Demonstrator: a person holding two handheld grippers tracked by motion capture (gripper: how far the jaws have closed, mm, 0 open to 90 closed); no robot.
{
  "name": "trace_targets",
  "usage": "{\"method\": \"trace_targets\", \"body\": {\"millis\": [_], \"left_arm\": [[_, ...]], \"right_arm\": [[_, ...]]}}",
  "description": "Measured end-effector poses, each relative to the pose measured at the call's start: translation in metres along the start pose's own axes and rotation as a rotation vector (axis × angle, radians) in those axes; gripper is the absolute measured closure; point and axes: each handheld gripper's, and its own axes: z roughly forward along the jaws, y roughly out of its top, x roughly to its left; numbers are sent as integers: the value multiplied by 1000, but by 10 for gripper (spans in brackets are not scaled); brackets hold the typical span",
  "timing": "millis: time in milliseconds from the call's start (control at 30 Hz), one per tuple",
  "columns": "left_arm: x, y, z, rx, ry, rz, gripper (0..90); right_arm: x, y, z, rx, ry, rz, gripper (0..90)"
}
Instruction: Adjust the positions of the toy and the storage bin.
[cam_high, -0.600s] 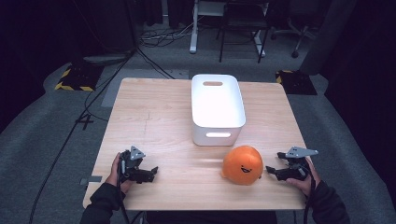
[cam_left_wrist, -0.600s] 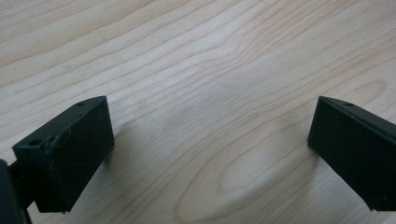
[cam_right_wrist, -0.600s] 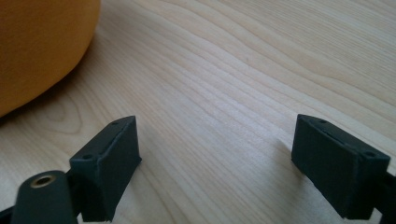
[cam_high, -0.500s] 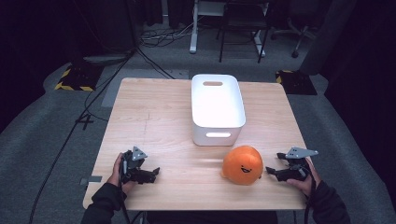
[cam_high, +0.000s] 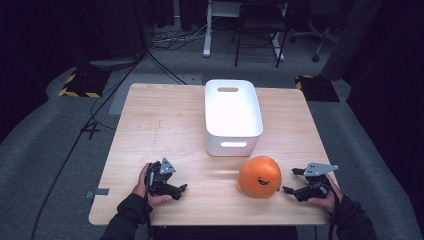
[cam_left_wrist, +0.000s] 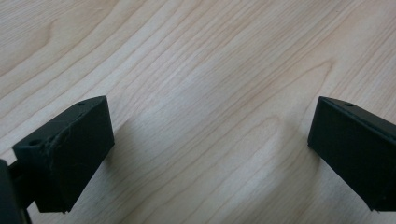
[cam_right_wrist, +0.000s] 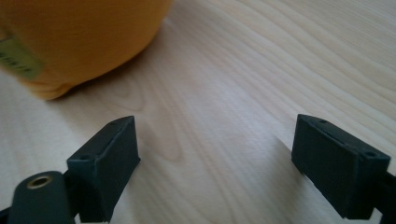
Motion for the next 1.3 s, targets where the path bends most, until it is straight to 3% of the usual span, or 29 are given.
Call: {"method": "trace_targets", "body": {"millis": [333,467,667,933,1133,1200,1300], "left_arm": [[-2,1,0,6,-8,-8,8],[-2,0,0,4,-6,-10,8],[-2,0,0,4,-5,-11,8],[-2,0,0,3,-4,-6,8],[-2,0,0,1,-8,-10,8],[-2,0,0,3,-7,-8,8],[-2,0,0,3,-7,-8,8]], "right_arm": [[15,6,4,21,69,-56,141],[19,9,3,32,98,-47,193],[22,16,-6,-28,96,-45,177],[33,31,-18,-97,102,-81,176],[35,42,-29,-171,109,-52,166],[36,46,-32,-190,113,-65,166],[40,51,-33,-194,109,-75,166]]}}
